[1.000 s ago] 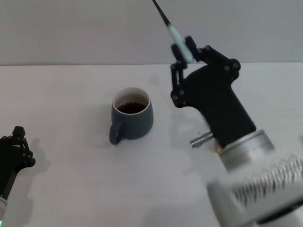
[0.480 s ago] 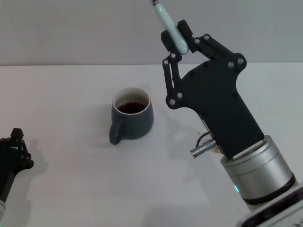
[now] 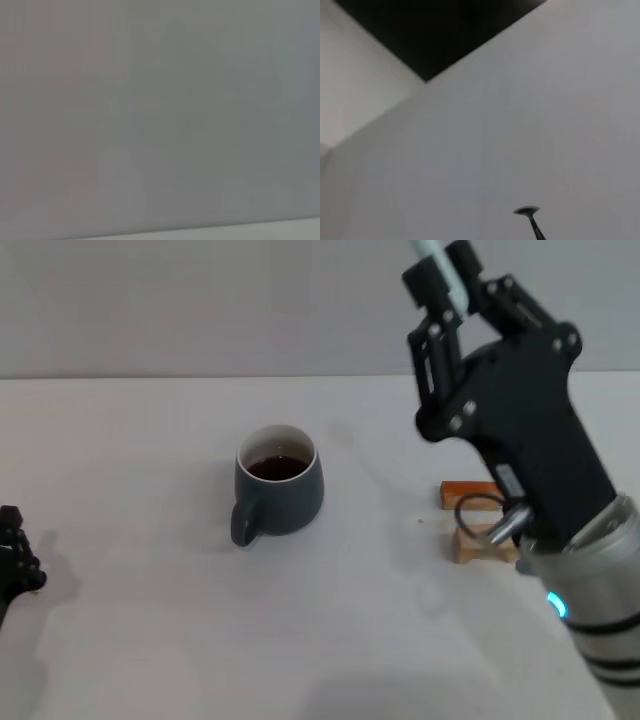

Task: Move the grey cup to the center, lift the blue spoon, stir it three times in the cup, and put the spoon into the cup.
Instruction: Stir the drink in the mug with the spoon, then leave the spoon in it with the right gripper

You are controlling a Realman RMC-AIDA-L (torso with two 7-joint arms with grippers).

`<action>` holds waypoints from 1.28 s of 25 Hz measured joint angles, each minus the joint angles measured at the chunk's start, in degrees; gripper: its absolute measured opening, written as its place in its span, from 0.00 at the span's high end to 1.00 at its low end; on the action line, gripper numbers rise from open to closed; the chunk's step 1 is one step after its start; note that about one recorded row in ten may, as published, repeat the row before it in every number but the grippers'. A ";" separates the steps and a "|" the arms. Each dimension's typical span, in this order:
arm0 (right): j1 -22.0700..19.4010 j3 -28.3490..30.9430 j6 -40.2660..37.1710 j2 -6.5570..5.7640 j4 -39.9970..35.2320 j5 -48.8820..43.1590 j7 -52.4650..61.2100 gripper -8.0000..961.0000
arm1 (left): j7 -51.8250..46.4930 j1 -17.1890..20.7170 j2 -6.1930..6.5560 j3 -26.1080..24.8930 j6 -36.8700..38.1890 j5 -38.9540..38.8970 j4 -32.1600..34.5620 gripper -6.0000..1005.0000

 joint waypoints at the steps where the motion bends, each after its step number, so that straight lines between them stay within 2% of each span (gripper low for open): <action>1: 0.74 0.79 -0.18 -0.13 -0.64 -0.03 1.85 0.82 | -0.05 0.00 0.00 -0.50 0.26 -0.01 0.00 1.00; 4: 2.57 4.26 1.00 -0.77 -1.38 -1.30 6.15 0.82 | 0.01 0.00 -0.03 -1.51 1.19 -0.02 0.00 1.00; 6: 3.11 6.67 4.68 -1.75 0.28 -2.57 7.15 0.82 | 0.11 -0.07 -0.07 -1.74 1.42 -0.01 0.01 1.00; 7: 3.19 7.92 7.93 -2.37 2.13 -3.25 7.40 0.82 | 0.17 -0.15 -0.10 -1.80 1.43 -0.02 0.03 1.00; 8: 3.02 10.24 15.10 -3.50 6.45 -4.60 7.81 0.82 | 0.33 -0.25 -0.14 -1.88 1.40 -0.04 0.06 1.00; 9: 3.02 10.24 15.10 -3.50 6.45 -4.60 7.81 0.82 | 0.33 -0.25 -0.14 -1.88 1.40 -0.04 0.06 1.00; 11: 2.10 14.13 27.71 -4.49 13.80 -7.42 8.30 0.82 | 0.39 -0.28 -0.15 -1.91 1.43 -0.07 0.07 1.00; 12: 2.10 14.13 27.71 -4.49 13.80 -7.42 8.30 0.82 | 0.42 -0.24 -0.15 -1.92 1.49 -0.07 0.07 1.00; 13: 1.08 16.91 36.21 -4.45 18.58 -9.95 8.31 0.82 | 0.45 -0.17 -0.12 -1.95 1.60 -0.07 0.08 1.00; 14: 1.08 16.91 36.21 -4.45 18.58 -9.95 8.31 0.82 | 0.46 -0.12 -0.09 -2.04 1.62 -0.08 0.13 1.00; 15: 0.45 18.44 41.21 -4.20 21.34 -11.52 8.30 0.82 | 0.47 -0.04 -0.03 -2.20 1.61 -0.09 0.30 1.00; 16: -0.57 21.54 50.83 -3.44 26.97 -14.74 8.21 0.82 | 0.47 -0.03 -0.02 -2.34 1.62 -0.09 0.57 1.00; 17: -0.57 21.54 50.83 -3.44 26.97 -14.74 8.21 0.82 | 0.47 -0.03 -0.02 -2.34 1.62 -0.09 0.57 1.00; 18: -1.16 24.14 60.15 -2.63 32.50 -18.50 8.17 0.82 | 0.42 -0.03 0.00 -2.54 1.62 -0.11 1.40 1.00; 19: -1.16 24.14 60.15 -2.63 32.50 -18.50 8.17 0.82 | 0.42 -0.03 0.00 -2.54 1.62 -0.11 1.40 1.00; 20: -1.33 25.08 63.90 -2.34 34.91 -19.90 8.17 0.82 | 0.24 -0.01 0.01 -2.67 1.63 -0.11 1.76 1.00; 21: -1.43 26.49 71.65 -2.10 39.71 -21.29 8.17 0.82 | 0.24 -0.01 0.01 -2.67 1.63 -0.11 1.76 1.00; 22: -1.43 26.49 71.65 -2.10 39.71 -21.29 8.17 0.82 | 0.24 -0.01 0.01 -2.67 1.63 -0.11 1.76 1.00; 23: -1.35 27.63 78.45 -2.08 43.83 -21.45 8.17 0.82 | 0.38 0.06 0.00 -2.75 1.65 -0.11 2.25 1.00; 24: -1.35 27.63 78.45 -2.08 43.83 -21.45 8.17 0.82 | 0.38 0.06 0.00 -2.75 1.65 -0.11 2.25 1.00; 25: -1.19 28.13 81.87 -2.04 45.52 -21.45 8.10 0.82 | 0.47 0.10 0.00 -2.75 1.67 -0.11 2.27 1.00; 26: -0.66 29.45 89.65 -1.75 49.12 -21.39 7.95 0.82 | 0.54 0.19 0.00 -2.77 1.84 -0.09 2.33 1.00; 27: -0.66 29.45 89.65 -1.75 49.12 -21.39 7.95 0.82 | 0.54 0.19 0.00 -2.77 1.84 -0.09 2.33 1.00; 30: 0.74 32.46 103.52 -0.85 54.69 -21.18 7.79 0.82 | 0.55 0.35 0.00 -2.79 2.54 -0.09 2.60 1.00; 31: 1.93 34.40 113.14 -0.50 58.59 -21.00 7.70 0.82 | 0.55 0.45 0.00 -2.79 3.10 -0.09 2.94 1.00; 32: 1.93 34.40 113.14 -0.50 58.59 -21.00 7.70 0.82 | 0.55 0.45 0.00 -2.79 3.10 -0.09 2.94 1.00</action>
